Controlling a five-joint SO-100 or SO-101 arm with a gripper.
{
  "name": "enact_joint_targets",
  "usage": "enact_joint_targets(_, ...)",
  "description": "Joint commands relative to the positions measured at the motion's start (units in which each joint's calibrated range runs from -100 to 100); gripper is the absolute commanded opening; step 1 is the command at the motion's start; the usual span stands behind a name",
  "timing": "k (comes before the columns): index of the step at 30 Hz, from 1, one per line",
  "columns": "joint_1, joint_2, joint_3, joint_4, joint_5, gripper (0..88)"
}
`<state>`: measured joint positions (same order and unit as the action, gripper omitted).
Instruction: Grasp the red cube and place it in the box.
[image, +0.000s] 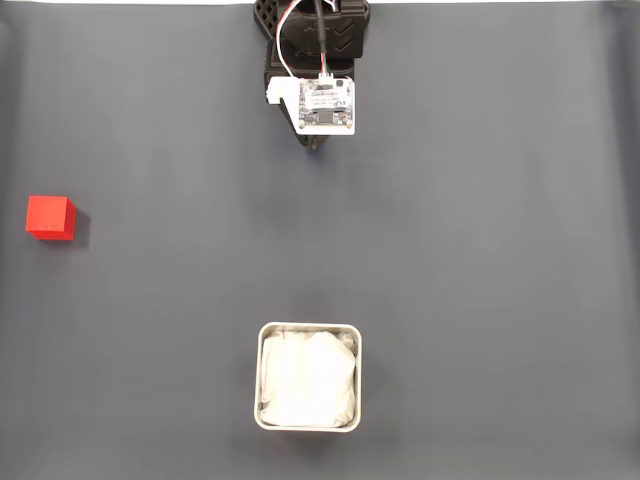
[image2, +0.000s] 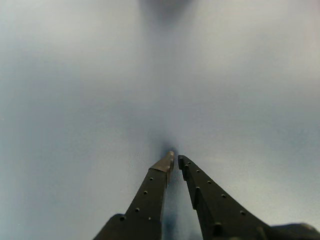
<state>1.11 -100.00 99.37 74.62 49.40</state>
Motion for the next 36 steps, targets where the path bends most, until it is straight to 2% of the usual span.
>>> enact_joint_targets(1,-0.1,0.0,0.5,1.3,0.0,0.0)
enact_joint_targets(25,0.0,0.0,0.5,1.3,0.5,0.0)
enact_joint_targets(30,0.4,1.7,-1.7,-8.1,0.4,0.0)
enact_joint_targets(36,-0.2,16.5,-23.0,-17.3,0.7,0.0)
